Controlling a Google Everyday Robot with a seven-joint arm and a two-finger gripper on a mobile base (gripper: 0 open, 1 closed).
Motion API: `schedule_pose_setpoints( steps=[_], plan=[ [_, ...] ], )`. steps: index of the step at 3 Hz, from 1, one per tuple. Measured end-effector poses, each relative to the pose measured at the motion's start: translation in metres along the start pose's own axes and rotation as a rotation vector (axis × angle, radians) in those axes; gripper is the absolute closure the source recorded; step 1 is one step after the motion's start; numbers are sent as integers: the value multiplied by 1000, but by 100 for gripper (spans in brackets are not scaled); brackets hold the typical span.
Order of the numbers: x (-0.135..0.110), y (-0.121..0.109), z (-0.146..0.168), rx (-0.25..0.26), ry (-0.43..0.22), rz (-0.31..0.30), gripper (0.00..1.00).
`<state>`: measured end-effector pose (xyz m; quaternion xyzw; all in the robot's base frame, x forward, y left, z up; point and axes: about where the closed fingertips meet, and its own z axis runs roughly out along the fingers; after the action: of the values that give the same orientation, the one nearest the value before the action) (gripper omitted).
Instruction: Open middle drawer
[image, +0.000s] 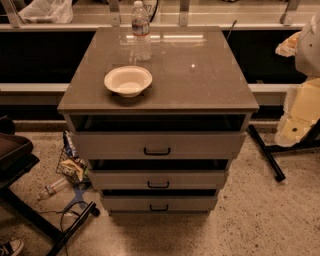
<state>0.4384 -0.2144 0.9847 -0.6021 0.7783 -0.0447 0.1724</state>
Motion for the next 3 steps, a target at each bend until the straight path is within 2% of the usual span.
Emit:
schedule_pose_setpoints(
  steps=[1, 2, 3],
  plan=[
    [0, 0, 0, 0, 0, 0, 0],
    [-8, -6, 33, 31, -15, 10, 0],
    [-15, -10, 80, 62, -50, 26, 0]
  ],
)
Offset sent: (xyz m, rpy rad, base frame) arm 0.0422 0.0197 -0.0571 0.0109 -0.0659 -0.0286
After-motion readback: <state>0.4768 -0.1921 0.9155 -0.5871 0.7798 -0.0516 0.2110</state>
